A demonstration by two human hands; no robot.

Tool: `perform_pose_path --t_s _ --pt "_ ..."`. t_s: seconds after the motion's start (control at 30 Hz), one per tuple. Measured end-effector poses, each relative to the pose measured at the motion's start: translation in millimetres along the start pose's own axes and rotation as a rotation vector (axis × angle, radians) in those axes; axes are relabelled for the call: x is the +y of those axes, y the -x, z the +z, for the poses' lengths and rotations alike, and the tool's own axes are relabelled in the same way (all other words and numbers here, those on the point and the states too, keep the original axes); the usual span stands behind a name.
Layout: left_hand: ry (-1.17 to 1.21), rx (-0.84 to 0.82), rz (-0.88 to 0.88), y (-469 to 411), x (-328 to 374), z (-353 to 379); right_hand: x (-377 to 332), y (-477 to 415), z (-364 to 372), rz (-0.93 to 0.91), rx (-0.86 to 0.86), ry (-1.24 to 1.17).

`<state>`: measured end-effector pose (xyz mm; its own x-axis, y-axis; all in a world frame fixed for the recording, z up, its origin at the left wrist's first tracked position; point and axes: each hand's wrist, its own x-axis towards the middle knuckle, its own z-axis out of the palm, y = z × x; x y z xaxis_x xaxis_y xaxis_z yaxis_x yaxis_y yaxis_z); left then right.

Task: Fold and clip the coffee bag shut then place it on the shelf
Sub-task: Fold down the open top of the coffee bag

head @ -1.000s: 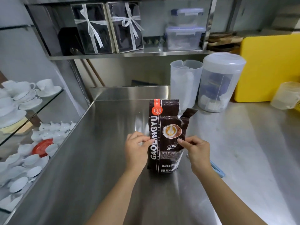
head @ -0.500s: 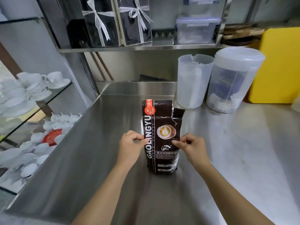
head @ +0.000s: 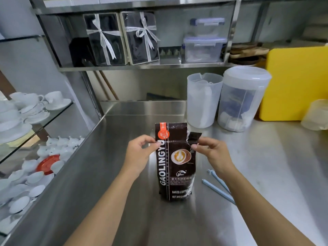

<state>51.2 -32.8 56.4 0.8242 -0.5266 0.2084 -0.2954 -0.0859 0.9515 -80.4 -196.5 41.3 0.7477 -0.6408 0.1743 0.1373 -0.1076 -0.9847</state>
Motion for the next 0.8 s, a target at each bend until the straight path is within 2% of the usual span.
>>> perform_pose_path --t_s 0.17,0.37,0.47,0.57,0.7,0.8 --pt "0.075 0.001 -0.027 -8.8 4.5 -1.2 -12.1 -8.3 0.0 0.06 -0.019 0.045" --pt "-0.118 -0.026 0.025 -14.7 -2.2 -5.8 -16.6 -6.5 1.4 0.056 0.01 0.032" --pt "-0.027 -0.046 0.016 -12.0 4.1 -7.1 -20.9 -9.3 1.6 0.059 -0.027 0.032" --pt "0.07 -0.134 -0.022 -7.0 5.6 -9.0 -20.0 -9.8 4.7 0.071 -0.019 0.013" --pt "-0.122 -0.141 -0.042 -6.2 -9.0 -6.3 -8.4 -8.6 4.3 0.092 0.04 -0.035" --pt "-0.151 -0.122 -0.108 -6.6 -19.4 -4.3 -2.6 -10.8 2.2 0.106 0.028 -0.047"
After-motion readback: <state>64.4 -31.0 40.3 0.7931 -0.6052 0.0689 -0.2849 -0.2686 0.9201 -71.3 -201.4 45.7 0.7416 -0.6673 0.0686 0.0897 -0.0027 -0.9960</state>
